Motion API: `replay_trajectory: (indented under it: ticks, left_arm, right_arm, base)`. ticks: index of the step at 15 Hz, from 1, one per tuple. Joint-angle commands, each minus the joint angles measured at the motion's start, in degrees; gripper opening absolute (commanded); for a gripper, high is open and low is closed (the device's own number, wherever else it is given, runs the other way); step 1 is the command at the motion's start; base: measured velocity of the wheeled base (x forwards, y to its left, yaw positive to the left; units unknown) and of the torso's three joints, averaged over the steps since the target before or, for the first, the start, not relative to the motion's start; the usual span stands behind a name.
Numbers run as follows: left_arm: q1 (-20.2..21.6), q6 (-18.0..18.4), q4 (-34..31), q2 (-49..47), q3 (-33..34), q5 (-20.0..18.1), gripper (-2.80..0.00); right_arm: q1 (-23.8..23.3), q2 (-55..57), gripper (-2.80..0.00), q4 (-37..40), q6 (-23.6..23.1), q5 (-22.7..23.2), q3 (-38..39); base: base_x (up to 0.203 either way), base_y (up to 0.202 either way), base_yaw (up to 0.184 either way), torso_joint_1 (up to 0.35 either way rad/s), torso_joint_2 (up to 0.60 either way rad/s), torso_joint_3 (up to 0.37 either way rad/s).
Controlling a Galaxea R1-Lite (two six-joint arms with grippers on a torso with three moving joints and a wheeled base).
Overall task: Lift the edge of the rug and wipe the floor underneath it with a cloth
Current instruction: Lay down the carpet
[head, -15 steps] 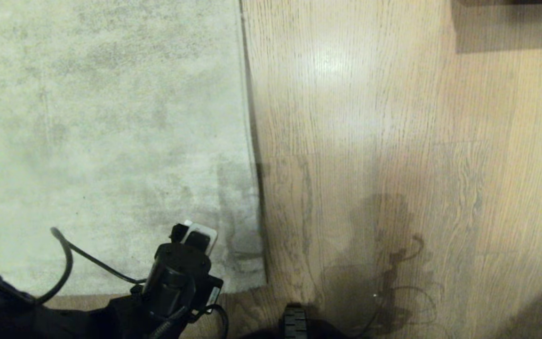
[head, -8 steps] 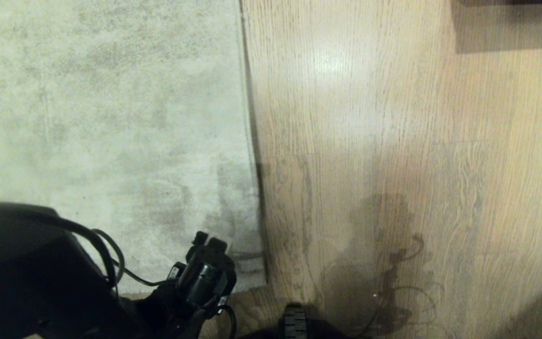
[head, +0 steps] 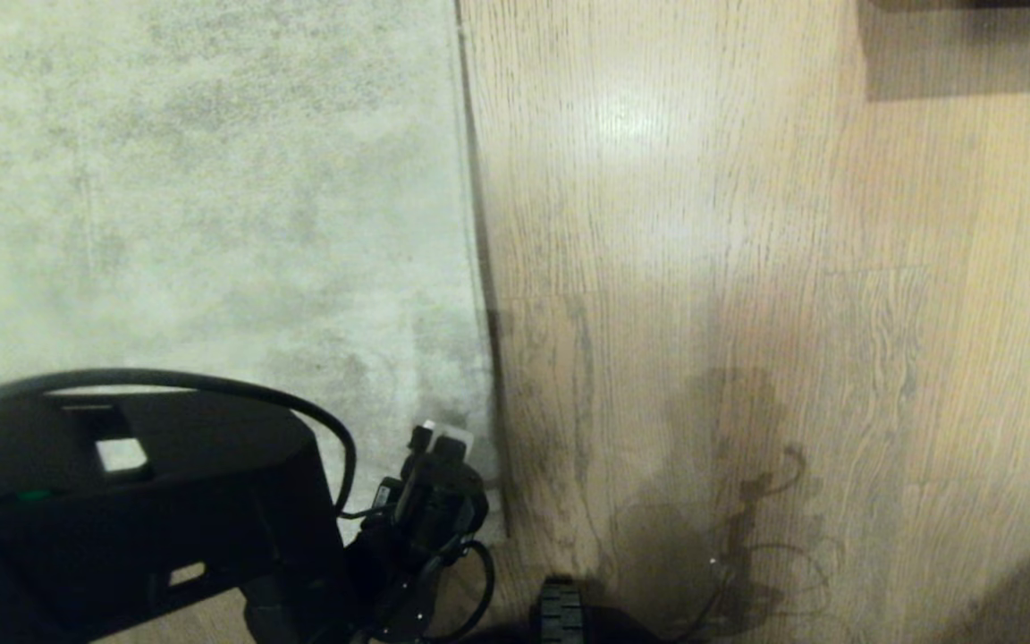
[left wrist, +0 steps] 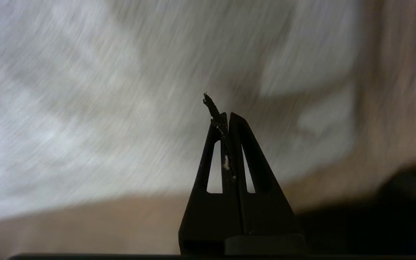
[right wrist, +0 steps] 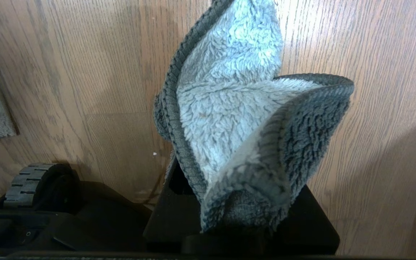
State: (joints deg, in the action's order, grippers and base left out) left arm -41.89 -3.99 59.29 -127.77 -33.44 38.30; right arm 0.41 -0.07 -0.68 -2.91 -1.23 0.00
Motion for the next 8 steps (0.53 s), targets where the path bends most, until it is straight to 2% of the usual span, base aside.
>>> replay_trajectory:
  ticks: [1, 6, 8]
  left_arm:
    - [0.30, 0.04, 8.57, -6.33, -0.44, 0.28, -2.80]
    - [0.35, 2.95, 8.74, -8.37, -3.05, 0.18, -2.80]
    - [0.17, 3.02, 8.74, -7.91, -3.73, 0.11, -2.80]
  right_arm:
    - [0.02, 0.07, -2.80, -0.02, -0.08, 0.00, 0.00]
    - [0.02, 0.07, -2.80, -0.02, -0.08, 0.00, 0.00]
    - [0.02, 0.07, -2.80, -0.02, -0.08, 0.00, 0.00]
  base:
    - [0.000, 0.000, 0.000, 0.000, 0.00, 0.000]
    - [0.000, 0.000, 0.000, 0.000, 0.00, 0.000]
    - [0.000, 0.000, 0.000, 0.000, 0.00, 0.000]
